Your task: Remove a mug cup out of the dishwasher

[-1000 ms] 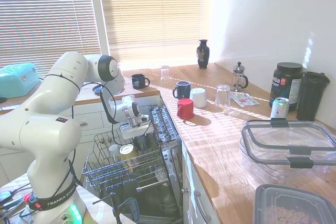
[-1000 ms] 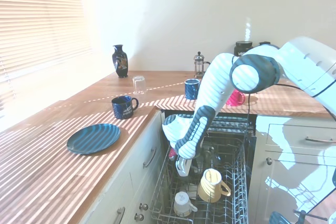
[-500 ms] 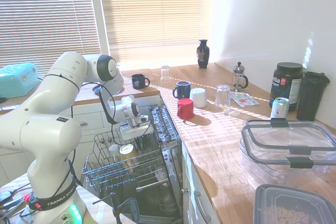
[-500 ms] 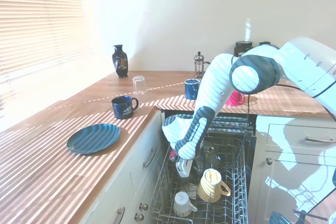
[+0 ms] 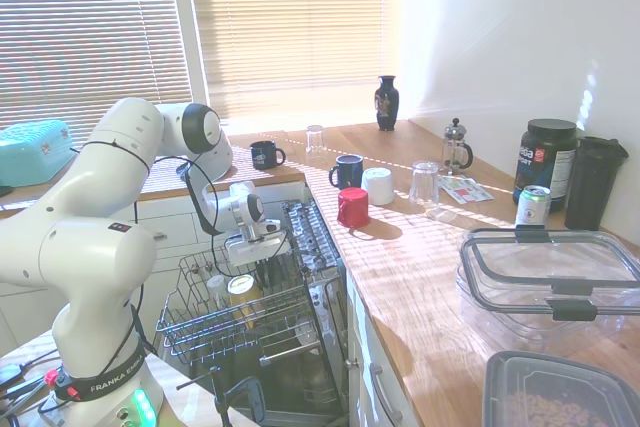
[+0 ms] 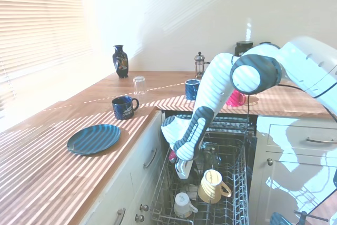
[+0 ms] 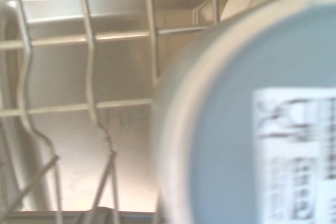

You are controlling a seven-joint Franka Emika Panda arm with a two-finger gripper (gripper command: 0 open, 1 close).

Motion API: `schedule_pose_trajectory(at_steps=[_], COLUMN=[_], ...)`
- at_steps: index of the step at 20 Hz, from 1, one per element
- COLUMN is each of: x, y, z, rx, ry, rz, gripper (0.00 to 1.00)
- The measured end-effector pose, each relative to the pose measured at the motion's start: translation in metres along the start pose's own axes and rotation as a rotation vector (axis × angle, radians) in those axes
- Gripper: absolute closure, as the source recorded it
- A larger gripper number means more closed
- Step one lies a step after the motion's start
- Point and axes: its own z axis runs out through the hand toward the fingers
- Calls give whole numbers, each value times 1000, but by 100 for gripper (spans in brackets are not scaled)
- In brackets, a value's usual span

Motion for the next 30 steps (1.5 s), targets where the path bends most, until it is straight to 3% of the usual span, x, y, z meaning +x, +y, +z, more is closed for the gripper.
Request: schedule_pose_trajectory(at_steps=[7,13,22,30], x=[-15,-32,-53,-49], y=[8,19,63,121], z=[-41,-110,-176,-297], rx=[50,101,122,175], ry=[20,63,95,173], rz=[10,5,39,120], gripper=[100,100,100,100])
